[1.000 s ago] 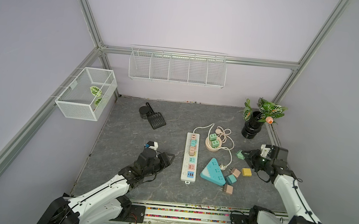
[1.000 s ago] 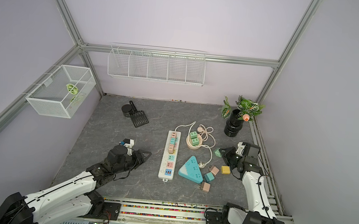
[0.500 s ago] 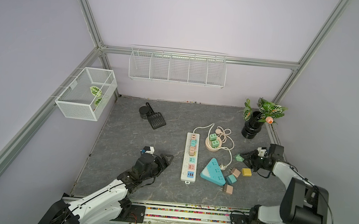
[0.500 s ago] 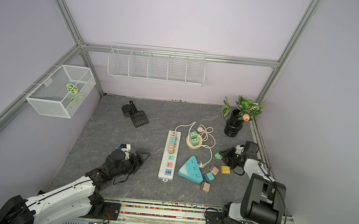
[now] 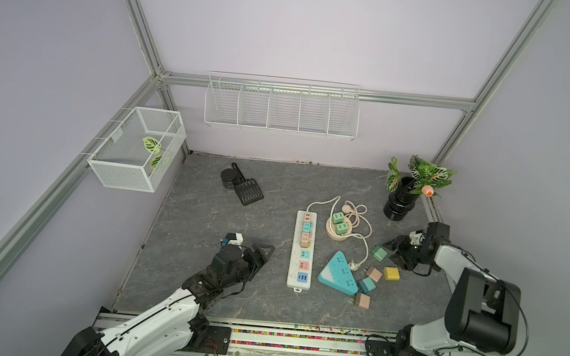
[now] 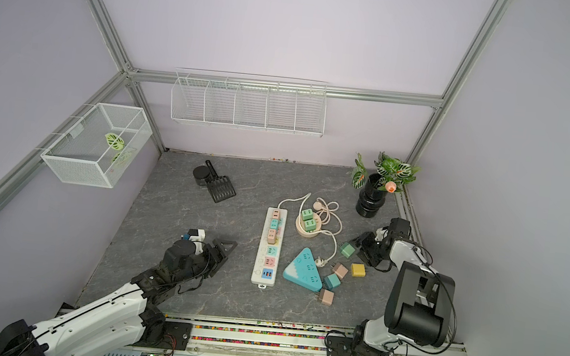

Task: Pull the plug off the socket
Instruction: Place the plug at the center of the board, then remove the plug from the socket.

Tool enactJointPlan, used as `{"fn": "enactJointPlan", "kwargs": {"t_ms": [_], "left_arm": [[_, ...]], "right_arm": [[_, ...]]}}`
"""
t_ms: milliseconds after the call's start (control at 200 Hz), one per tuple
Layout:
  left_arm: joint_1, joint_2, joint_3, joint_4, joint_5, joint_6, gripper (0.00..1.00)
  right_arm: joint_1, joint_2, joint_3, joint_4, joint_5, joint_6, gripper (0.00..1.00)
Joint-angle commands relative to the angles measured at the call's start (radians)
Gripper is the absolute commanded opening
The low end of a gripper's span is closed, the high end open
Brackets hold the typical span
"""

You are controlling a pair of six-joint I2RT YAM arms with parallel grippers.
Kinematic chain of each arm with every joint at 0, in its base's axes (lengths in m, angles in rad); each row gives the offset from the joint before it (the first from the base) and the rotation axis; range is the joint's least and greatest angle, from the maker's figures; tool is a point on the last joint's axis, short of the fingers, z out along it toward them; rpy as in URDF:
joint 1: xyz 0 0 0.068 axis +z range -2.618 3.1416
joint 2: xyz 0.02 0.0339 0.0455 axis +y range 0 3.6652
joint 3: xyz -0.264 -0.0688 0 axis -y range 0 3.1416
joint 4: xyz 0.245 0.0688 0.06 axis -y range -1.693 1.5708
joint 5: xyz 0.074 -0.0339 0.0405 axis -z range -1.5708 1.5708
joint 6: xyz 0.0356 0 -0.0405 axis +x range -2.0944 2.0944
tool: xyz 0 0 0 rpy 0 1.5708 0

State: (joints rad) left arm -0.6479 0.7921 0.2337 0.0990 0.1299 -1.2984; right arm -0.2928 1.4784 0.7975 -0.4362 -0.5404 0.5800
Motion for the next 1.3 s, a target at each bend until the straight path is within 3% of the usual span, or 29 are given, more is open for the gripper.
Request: {"fn": "enactJointPlan", "kwargs": {"t_ms": [0,140,260,420,540,635,790,910,1005,1155,1295], "left_arm": [[0.007,-0.036,0.021,-0.051,-0.008,-0.026,0.83],[0.007,-0.084,0.021,-0.081,-0.007,-0.035,0.82],[0.007,-0.091,0.023,-0.090,-0.009,-0.047,0.82],[0.007,-0.069,0.001,0.000,-0.048,0.001,0.82],[0.015,0.004,0.015,0.069,-0.048,0.052,0.81],[0.018,0.077,0.080,0.035,-0.008,0.152,0.81],[0.030,0.194,0.194,-0.070,0.056,0.323,0.81],[0.056,0.278,0.251,-0.120,0.134,0.373,0.81],[0.078,0.336,0.254,-0.093,0.208,0.380,0.81],[0.125,0.423,0.277,-0.054,0.339,0.387,0.79],[0.150,0.487,0.296,-0.030,0.403,0.395,0.79]], "right_arm": [[-0.003,-0.112,0.008,-0.049,0.025,-0.053,0.58],[0.043,-0.192,-0.094,0.246,-0.217,0.071,0.57],[0.234,-0.194,-0.125,0.446,-0.277,0.217,0.56],[0.595,-0.175,-0.046,0.405,-0.082,0.226,0.56],[0.823,-0.087,0.088,0.195,0.177,0.208,0.56],[0.940,0.015,0.221,0.025,0.361,0.191,0.57],[1.047,0.176,0.451,-0.232,0.602,0.229,0.60],[1.094,0.344,0.683,-0.493,0.761,0.338,0.61],[1.119,0.451,0.824,-0.602,0.792,0.350,0.62],[1.129,0.509,0.891,-0.581,0.787,0.342,0.60],[1.127,0.600,1.011,-0.683,0.812,0.352,0.57]]}}
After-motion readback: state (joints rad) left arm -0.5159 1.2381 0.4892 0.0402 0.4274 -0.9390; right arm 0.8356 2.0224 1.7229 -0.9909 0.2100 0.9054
